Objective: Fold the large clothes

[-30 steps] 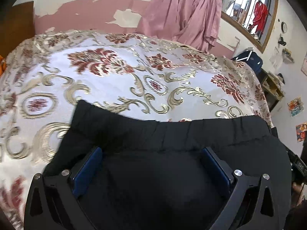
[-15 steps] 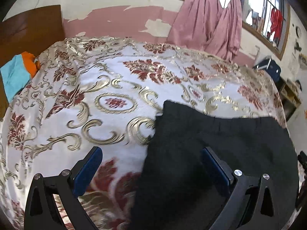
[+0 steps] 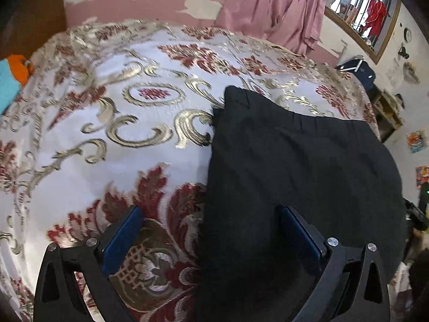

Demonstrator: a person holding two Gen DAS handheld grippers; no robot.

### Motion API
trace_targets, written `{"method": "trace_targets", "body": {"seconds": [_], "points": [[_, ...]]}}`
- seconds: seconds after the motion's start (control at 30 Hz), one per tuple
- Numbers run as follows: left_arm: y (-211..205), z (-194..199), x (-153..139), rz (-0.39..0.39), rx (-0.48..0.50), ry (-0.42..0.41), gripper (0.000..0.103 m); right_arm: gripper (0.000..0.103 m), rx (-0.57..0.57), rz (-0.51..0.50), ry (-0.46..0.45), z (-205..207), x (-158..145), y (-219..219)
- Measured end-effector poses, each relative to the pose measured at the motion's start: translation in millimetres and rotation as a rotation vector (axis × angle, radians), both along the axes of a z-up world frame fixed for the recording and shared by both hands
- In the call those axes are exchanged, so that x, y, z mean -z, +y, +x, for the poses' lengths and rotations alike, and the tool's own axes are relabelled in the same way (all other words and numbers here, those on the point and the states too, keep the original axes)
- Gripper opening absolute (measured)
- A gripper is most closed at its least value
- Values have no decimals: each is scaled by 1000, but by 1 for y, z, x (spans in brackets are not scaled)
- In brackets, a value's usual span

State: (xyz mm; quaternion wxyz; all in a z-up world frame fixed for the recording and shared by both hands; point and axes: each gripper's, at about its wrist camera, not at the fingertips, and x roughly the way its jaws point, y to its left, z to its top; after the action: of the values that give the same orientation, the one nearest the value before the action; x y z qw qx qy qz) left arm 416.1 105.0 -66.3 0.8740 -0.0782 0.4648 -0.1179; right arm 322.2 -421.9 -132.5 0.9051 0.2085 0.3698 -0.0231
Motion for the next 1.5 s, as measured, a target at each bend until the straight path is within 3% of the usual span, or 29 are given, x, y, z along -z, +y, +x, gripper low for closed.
{"method": "trace_targets", "body": {"seconds": [0.27, 0.33, 0.57, 0.73, 0.83, 1.0, 1.3, 1.5], "points": [[-14, 15, 11, -18, 161, 95, 103, 97, -60, 197, 23, 11, 31, -16], [-16, 17, 12, -24, 179, 108, 103, 101, -60, 259, 45, 15, 41, -20], [-27, 22, 15, -52, 230, 144, 103, 102, -96, 348, 6, 17, 52, -19], [-46, 23, 18, -92, 299, 165, 103, 102, -260, 406, -50, 16, 42, 2], [-60, 27, 21, -80, 327, 186, 103, 102, -328, 380, -42, 18, 36, 17], [-62, 33, 25, -95, 325, 220, 103, 102, -333, 320, 28, 28, 40, 34], [-70, 33, 27, -33, 336, 212, 103, 102, -316, 362, -22, 17, 46, 39], [-70, 38, 29, -2, 349, 221, 103, 102, -314, 332, -4, 20, 48, 43]]}}
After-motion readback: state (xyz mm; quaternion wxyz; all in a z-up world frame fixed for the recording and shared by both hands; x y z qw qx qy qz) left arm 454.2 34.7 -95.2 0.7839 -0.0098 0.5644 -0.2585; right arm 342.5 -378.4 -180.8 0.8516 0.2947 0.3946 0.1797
